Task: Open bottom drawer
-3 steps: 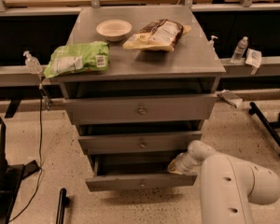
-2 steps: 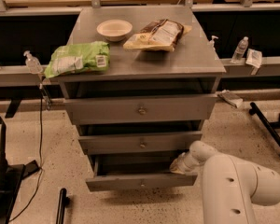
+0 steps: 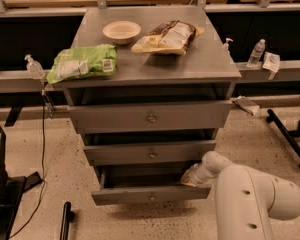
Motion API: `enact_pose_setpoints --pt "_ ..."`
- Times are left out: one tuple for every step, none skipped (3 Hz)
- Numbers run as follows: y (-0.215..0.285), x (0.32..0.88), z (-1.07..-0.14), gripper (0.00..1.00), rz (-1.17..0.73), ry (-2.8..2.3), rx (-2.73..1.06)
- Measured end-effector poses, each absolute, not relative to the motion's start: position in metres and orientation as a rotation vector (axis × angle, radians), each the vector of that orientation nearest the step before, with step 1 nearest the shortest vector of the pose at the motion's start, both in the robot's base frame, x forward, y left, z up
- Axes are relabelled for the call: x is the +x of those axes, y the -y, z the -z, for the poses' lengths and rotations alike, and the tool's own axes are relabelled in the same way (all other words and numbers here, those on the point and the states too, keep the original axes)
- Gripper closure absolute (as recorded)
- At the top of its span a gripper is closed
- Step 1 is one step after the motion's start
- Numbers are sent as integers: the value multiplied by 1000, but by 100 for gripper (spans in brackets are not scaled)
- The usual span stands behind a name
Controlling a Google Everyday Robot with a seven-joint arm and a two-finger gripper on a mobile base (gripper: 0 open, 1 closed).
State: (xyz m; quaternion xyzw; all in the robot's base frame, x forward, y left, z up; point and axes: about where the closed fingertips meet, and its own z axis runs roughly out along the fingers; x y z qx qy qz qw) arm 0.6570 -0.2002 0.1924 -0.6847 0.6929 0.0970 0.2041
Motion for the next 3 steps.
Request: enact_pose_setpoints --pt "198 655 -190 3 -278 -1933 -1912" --pt "198 655 -190 0 -278 -1933 -1912" --pt "198 655 -190 16 -278 -1933 -1912"
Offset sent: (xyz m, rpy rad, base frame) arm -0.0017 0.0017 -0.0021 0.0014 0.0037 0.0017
